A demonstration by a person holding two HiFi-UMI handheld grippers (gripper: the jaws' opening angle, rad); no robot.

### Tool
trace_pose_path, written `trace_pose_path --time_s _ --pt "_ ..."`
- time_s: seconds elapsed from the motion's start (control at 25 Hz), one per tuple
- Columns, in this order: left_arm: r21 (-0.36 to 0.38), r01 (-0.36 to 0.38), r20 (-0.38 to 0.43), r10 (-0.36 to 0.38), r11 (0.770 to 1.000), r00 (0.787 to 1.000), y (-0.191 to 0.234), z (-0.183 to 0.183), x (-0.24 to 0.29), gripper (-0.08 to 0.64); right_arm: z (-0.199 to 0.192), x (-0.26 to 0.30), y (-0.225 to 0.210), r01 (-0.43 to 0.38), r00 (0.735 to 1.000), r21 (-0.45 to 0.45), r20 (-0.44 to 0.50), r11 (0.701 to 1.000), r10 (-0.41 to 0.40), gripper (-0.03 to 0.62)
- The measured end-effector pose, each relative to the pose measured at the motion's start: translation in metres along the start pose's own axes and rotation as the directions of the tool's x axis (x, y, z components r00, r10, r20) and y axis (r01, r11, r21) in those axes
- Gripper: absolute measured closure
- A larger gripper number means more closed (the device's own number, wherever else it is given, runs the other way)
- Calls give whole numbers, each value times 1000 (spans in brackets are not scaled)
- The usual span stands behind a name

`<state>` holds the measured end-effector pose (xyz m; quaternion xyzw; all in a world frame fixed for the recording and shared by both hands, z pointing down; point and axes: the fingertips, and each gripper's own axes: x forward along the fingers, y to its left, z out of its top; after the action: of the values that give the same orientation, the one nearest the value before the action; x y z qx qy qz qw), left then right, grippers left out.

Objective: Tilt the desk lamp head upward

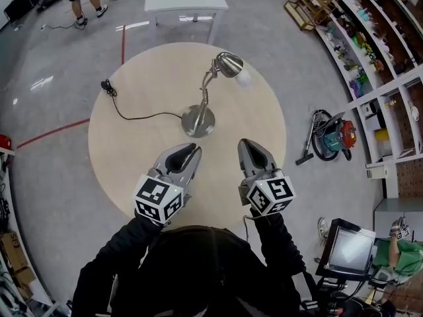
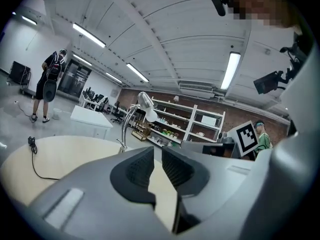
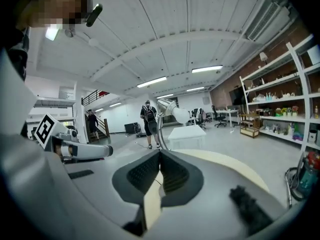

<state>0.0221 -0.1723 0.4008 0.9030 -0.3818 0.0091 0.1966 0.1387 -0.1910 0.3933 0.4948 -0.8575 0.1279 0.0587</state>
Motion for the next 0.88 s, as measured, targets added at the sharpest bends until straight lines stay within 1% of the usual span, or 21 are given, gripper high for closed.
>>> trace_pose_path --time_s 0.16,0.24,0.28,0.36,0.48,0.6,0.72,0.88 --pt "58 -5 8 4 998 1000 -8 4 -7 514 -6 -11 7 -21 1000 31 -8 999 21 586" --pt "73 -16 4 16 997 1000 -7 1 -10 523 -12 -15 14 -50 998 39 -20 998 51 586" --pt "70 -21 1 21 997 1000 -7 -2 -11 530 -15 -17 19 -70 997 39 -29 997 72 586" --pt "39 -26 -3 26 999 1000 -5 -6 -14 549 -25 -21 29 -106 993 37 -55 994 108 586" --pt "-2 -34 -8 34 999 999 -4 -13 -18 552 -40 -27 38 -133 987 59 -87 989 137 586" --pt "-5 -42 -19 42 999 999 -7 -18 -24 554 -53 -35 42 -138 982 79 -115 987 147 586" --pt "-1 -41 -33 41 999 999 -10 -22 -28 554 -62 -39 49 -154 976 78 -147 985 164 586" --pt "-9 -34 -62 33 999 998 -12 -34 -27 554 -70 -41 69 -226 959 50 -162 973 231 586"
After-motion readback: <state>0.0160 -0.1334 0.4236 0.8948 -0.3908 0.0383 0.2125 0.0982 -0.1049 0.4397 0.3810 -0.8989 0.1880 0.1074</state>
